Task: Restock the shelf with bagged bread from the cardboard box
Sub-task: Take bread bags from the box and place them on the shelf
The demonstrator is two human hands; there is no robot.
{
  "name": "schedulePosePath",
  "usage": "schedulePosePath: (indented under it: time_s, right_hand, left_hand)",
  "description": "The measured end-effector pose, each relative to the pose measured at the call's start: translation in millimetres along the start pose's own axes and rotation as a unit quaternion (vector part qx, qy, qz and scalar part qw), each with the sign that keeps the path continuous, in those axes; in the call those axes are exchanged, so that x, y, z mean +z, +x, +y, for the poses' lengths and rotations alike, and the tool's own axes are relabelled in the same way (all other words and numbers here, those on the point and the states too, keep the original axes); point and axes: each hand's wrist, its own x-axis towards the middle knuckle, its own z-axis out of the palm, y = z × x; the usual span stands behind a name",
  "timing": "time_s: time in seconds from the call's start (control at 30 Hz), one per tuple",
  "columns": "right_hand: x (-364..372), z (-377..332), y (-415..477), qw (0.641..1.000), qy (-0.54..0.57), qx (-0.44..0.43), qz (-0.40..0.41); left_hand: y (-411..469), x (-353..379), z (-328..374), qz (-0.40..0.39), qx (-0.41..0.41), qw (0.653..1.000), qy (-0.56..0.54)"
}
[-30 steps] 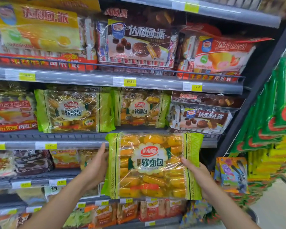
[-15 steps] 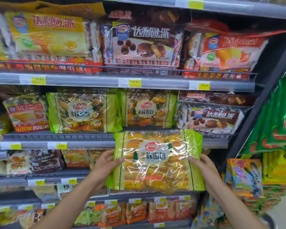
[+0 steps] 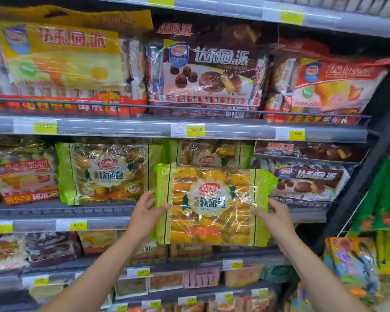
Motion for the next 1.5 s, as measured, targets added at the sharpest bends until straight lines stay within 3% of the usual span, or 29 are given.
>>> schedulePosePath:
  time_s: [0.1,0.33,0.8,0.9,1.0,1.07,1.2,1.5]
  right_hand:
    - [7.5,-22.5,23.1,0.995,-0.081,-0.042,0.030]
    - [23.9,-53.9,83.3,0.996,-0.074,-0.043,-0.001]
    - [53.9,-11.7,114.8,0.998,-0.012,0.030,-0.047]
    - [54.4,-22.3,93.4,0.999,-0.029,0.009,-0.037]
    - [59.8,-10.7,77.8,0.996,-0.078,-0.040,0.019]
    - [67.3,-7.5,67.1,0.984,-0.145,-0.097,0.036]
    - [84.5,-14.5,68.5,0.943,-0.267,-0.179,-0.087]
    - [97.8,-0.5,104.2,0.941,-0.280,-0.151,-0.114]
  left_hand:
    - [28.5,-2.8,10.3,0.000,0.016,1.000,0.000]
    - [84.2,1.6,31.7,-0.001,0.018,1.000,0.001]
    - [116.7,16.8,19.4,-0.001,-0.031,0.975,0.220]
    - [92.3,18.3,15.4,0.012,0.026,0.966,0.256]
    - [68.3,14.5,-5.6,0.078,0.152,0.939,0.299]
    - [68.1,13.4,-16.2,0.038,0.198,0.912,0.356]
    - [83.5,19.7,-11.2,-0.121,0.164,0.859,0.470]
    - [116.3,28.7,-12.4,-0.168,0.115,0.848,0.489]
